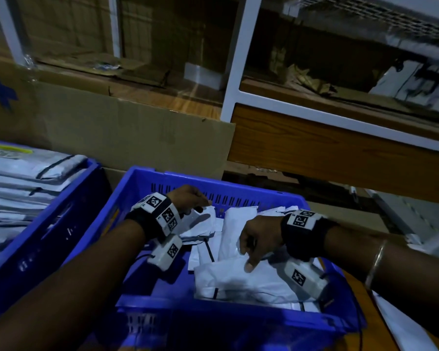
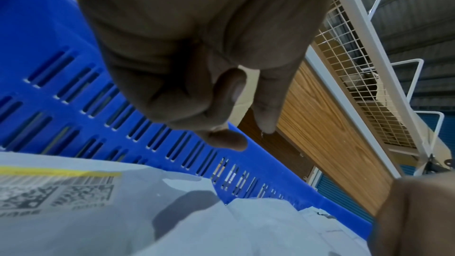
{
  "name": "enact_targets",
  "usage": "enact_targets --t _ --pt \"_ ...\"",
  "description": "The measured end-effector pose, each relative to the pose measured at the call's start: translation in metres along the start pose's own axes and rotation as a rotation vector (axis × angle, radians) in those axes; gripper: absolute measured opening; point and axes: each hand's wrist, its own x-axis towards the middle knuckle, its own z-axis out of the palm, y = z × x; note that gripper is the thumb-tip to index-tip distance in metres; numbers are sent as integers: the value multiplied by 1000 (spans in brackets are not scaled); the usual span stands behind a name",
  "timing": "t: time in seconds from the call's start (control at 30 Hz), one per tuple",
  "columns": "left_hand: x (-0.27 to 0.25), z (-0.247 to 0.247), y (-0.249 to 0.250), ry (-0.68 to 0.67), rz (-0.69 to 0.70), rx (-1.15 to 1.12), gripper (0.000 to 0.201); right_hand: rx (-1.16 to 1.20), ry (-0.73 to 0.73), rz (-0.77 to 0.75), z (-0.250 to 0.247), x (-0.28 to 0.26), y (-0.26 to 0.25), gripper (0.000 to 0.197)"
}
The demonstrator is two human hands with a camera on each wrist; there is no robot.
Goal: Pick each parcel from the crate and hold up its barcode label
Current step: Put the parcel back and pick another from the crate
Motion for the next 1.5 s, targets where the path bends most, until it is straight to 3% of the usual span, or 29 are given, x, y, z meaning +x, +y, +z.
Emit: enact_targets --t 0.23,0.4,0.5,0.77,0.97,1.17,1.27,1.4,1.5 --pt "-7 2 7 46 3 32 14 -16 -18 7 8 0 1 50" --pt "-8 1 8 31 -23 33 29 22 -18 26 15 3 6 33" --pt "-13 1 11 25 -27 50 23 30 -37 38 14 0 6 33" --pt "-13 0 11 65 -40 6 17 33 -101 50 10 -9 7 55" --pt "-15 0 12 65 -35 17 18 193 -121 39 8 -22 20 30" --pt "-9 -2 10 53 -17 79 22 296 -32 29 -22 -45 33 18" --pt "-5 -4 7 55 -25 70 26 330 81 15 -39 -49 37 30" --pt "-6 -2 9 30 -54 7 47 303 309 -28 -56 -51 29 36" --pt "-11 0 14 26 -72 -172 69 312 465 -73 -64 -49 23 33"
